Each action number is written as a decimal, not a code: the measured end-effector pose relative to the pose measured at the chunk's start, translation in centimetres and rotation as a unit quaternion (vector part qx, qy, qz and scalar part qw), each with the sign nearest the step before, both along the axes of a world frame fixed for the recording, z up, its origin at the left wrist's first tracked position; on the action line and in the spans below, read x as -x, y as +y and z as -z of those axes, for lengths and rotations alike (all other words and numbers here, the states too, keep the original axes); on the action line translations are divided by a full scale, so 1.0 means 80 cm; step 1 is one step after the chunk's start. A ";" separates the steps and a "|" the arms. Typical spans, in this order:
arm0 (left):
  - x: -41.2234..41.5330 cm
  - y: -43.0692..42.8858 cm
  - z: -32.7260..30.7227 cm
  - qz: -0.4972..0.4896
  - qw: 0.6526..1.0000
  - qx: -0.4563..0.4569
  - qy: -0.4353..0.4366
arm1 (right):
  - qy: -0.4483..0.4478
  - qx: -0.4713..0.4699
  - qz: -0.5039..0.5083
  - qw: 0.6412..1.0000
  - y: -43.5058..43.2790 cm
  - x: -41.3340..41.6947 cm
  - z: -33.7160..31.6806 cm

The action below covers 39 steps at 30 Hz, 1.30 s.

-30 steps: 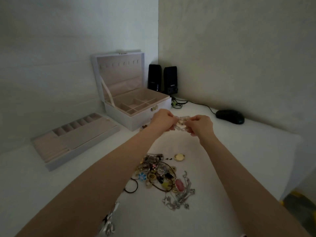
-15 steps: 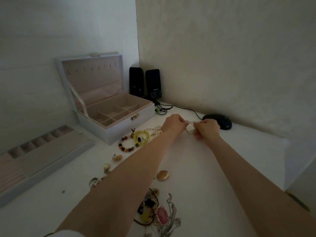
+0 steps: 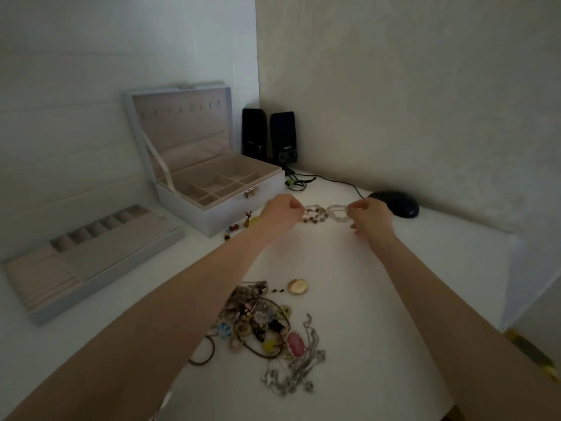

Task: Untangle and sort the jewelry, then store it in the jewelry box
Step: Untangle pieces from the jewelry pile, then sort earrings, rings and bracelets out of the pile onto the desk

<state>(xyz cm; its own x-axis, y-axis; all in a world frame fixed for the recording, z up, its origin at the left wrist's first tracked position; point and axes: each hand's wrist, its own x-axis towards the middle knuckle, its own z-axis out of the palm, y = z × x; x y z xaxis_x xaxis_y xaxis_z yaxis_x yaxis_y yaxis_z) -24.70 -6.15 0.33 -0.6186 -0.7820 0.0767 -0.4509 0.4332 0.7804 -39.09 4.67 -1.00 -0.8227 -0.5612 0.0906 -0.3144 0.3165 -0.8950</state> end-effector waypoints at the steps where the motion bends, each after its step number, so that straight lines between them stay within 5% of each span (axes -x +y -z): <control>1: -0.019 0.001 -0.002 -0.003 1.000 0.004 0.002 | 0.012 0.004 -0.015 1.000 0.000 -0.009 -0.002; 7: -0.125 0.003 -0.004 -0.053 0.998 0.030 0.009 | 0.067 -0.008 -0.127 0.990 0.002 -0.081 -0.014; 15: -0.190 0.006 0.022 -0.053 0.994 0.048 -0.083 | 0.142 -0.310 -0.319 0.884 0.042 -0.145 -0.042; 22: -0.213 0.017 0.010 0.058 0.994 -0.020 -0.094 | 0.026 -0.217 -0.355 0.909 0.032 -0.168 -0.027; 39: -0.272 0.022 -0.011 0.111 0.975 -0.027 -0.190 | 0.057 -0.156 -0.398 0.902 -0.004 -0.243 -0.012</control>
